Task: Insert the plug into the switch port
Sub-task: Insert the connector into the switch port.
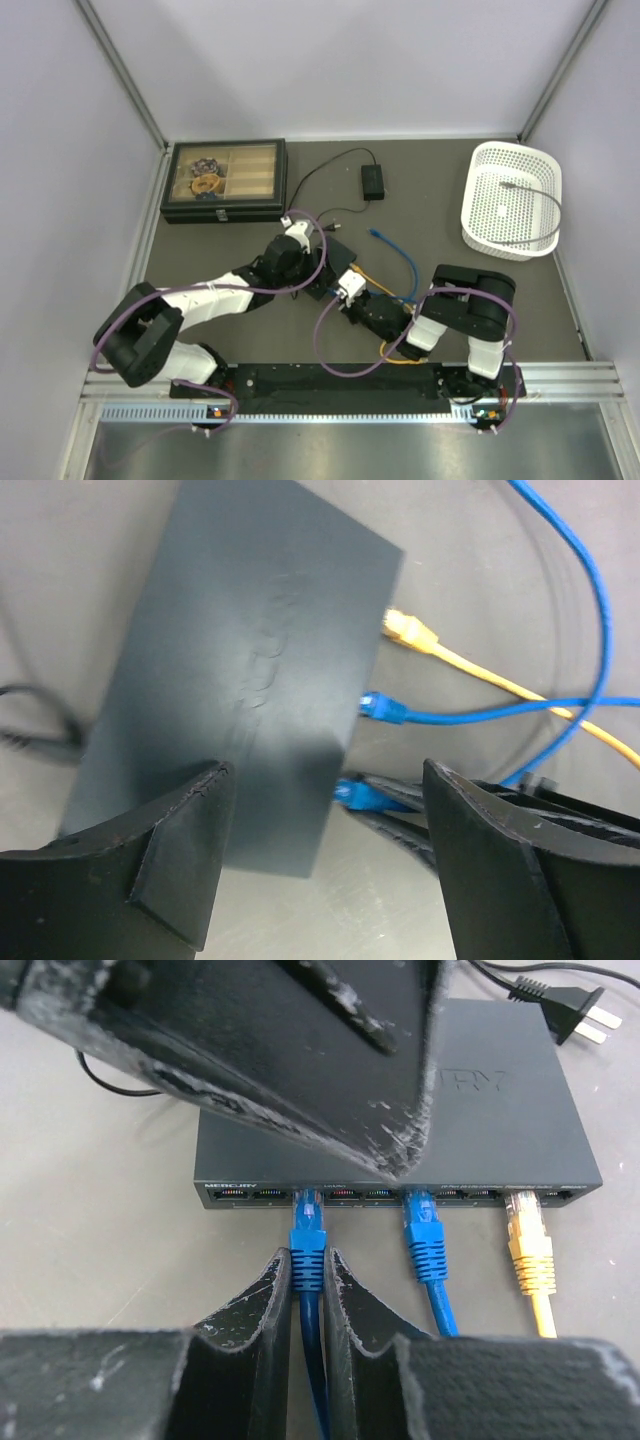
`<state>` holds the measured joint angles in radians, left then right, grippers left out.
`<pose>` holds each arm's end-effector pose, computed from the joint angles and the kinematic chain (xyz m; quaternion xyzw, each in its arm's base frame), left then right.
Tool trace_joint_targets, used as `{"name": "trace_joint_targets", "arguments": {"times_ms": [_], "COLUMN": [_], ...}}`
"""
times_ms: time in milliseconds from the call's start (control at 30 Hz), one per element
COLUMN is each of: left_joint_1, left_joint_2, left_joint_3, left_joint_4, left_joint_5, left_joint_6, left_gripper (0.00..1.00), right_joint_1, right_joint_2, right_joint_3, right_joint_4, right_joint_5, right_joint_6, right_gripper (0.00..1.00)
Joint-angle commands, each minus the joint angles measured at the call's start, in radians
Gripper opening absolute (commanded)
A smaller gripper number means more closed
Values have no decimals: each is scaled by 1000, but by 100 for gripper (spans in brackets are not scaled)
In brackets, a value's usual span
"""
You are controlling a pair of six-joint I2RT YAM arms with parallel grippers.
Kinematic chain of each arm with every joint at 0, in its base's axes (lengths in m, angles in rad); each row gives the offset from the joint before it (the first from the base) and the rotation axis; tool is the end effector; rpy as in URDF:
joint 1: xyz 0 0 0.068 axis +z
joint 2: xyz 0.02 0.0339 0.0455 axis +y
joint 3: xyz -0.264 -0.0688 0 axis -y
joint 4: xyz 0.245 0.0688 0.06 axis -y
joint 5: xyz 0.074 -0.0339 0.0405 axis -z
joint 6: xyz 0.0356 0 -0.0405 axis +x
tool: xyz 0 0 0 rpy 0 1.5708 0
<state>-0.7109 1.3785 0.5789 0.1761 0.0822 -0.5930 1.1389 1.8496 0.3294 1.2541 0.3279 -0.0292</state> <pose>0.2044 -0.1798 0.1748 0.0711 0.8865 -0.3056 0.3401 0.1230 0.2394 0.0973 -0.3496 0.7087 0.2053 0.5774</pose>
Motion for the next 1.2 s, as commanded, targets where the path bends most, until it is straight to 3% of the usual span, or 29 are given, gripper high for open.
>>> {"name": "trace_joint_targets", "arguments": {"times_ms": [0, 167, 467, 667, 1167], "left_joint_1": [-2, 8, 73, 82, 76], "left_joint_2": [-82, -108, 112, 214, 225], "left_joint_3": [22, 88, 185, 226, 184], "left_joint_4": [-85, -153, -171, -200, -217], "left_joint_5": [-134, -259, -87, -33, 68], "left_joint_6": [51, 208, 338, 331, 216], "left_gripper": [80, 82, 82, 82, 79], "right_joint_1": [9, 9, 10, 9, 9], "right_joint_2": [11, 14, 17, 17, 13], "right_joint_3": [28, 36, 45, 48, 74], "right_joint_4": [156, 134, 110, 103, 82], "right_joint_5": [56, 31, -9, -6, -3], "right_joint_6": [17, 18, 22, 20, 5], "right_gripper": [0, 0, 0, 0, 0]}}
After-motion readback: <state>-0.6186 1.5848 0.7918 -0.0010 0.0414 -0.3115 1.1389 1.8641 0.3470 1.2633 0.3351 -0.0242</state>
